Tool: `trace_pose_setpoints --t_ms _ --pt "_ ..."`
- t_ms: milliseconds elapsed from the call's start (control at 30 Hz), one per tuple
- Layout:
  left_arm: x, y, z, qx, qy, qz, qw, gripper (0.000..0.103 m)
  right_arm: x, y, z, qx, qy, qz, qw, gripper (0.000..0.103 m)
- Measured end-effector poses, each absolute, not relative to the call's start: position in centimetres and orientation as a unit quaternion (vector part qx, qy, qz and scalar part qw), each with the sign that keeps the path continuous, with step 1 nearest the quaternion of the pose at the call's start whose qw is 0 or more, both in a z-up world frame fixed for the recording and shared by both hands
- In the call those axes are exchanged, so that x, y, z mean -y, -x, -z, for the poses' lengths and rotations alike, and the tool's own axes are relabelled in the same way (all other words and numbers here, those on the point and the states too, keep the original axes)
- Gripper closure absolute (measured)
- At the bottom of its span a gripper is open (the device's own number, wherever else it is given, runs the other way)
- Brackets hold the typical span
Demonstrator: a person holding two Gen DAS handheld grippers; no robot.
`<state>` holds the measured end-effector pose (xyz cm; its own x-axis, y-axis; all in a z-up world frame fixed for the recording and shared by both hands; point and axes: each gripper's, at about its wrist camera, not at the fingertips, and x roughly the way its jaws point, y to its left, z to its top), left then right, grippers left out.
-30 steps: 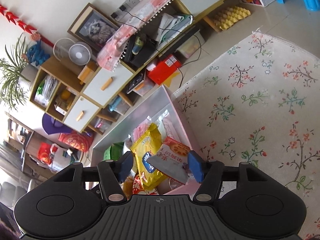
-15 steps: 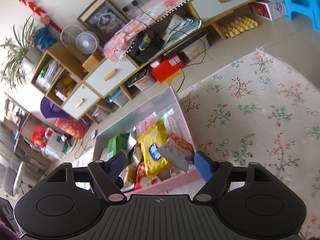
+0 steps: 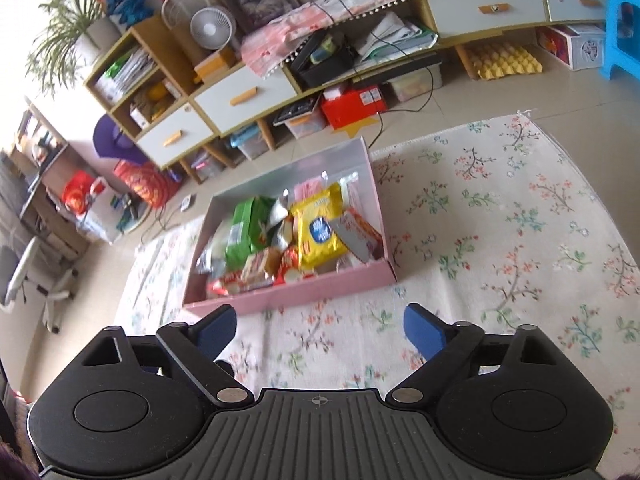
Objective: Organize snacks
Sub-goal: 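Grasp the gold bar with the left gripper while the right grasps the white-silver packet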
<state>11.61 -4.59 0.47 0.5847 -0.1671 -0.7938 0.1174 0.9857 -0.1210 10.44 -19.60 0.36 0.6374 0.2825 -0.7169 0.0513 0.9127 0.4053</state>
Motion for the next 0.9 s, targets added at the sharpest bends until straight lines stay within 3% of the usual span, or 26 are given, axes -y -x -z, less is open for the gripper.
trace_pose_setpoints --t_ms 533,900 --pt "4.4 -5.3 4.8 -0.501 0.048 0.071 0.861 0.001 21.1 -3.0 3.8 -0.425 0.023 -0.121 0.897 0.010" --pt "7.0 -2.3 7.1 -0.493 0.011 0.062 0.868 0.000 21.8 0.5 7.8 -0.446 0.128 -0.186 0.866 0.007"
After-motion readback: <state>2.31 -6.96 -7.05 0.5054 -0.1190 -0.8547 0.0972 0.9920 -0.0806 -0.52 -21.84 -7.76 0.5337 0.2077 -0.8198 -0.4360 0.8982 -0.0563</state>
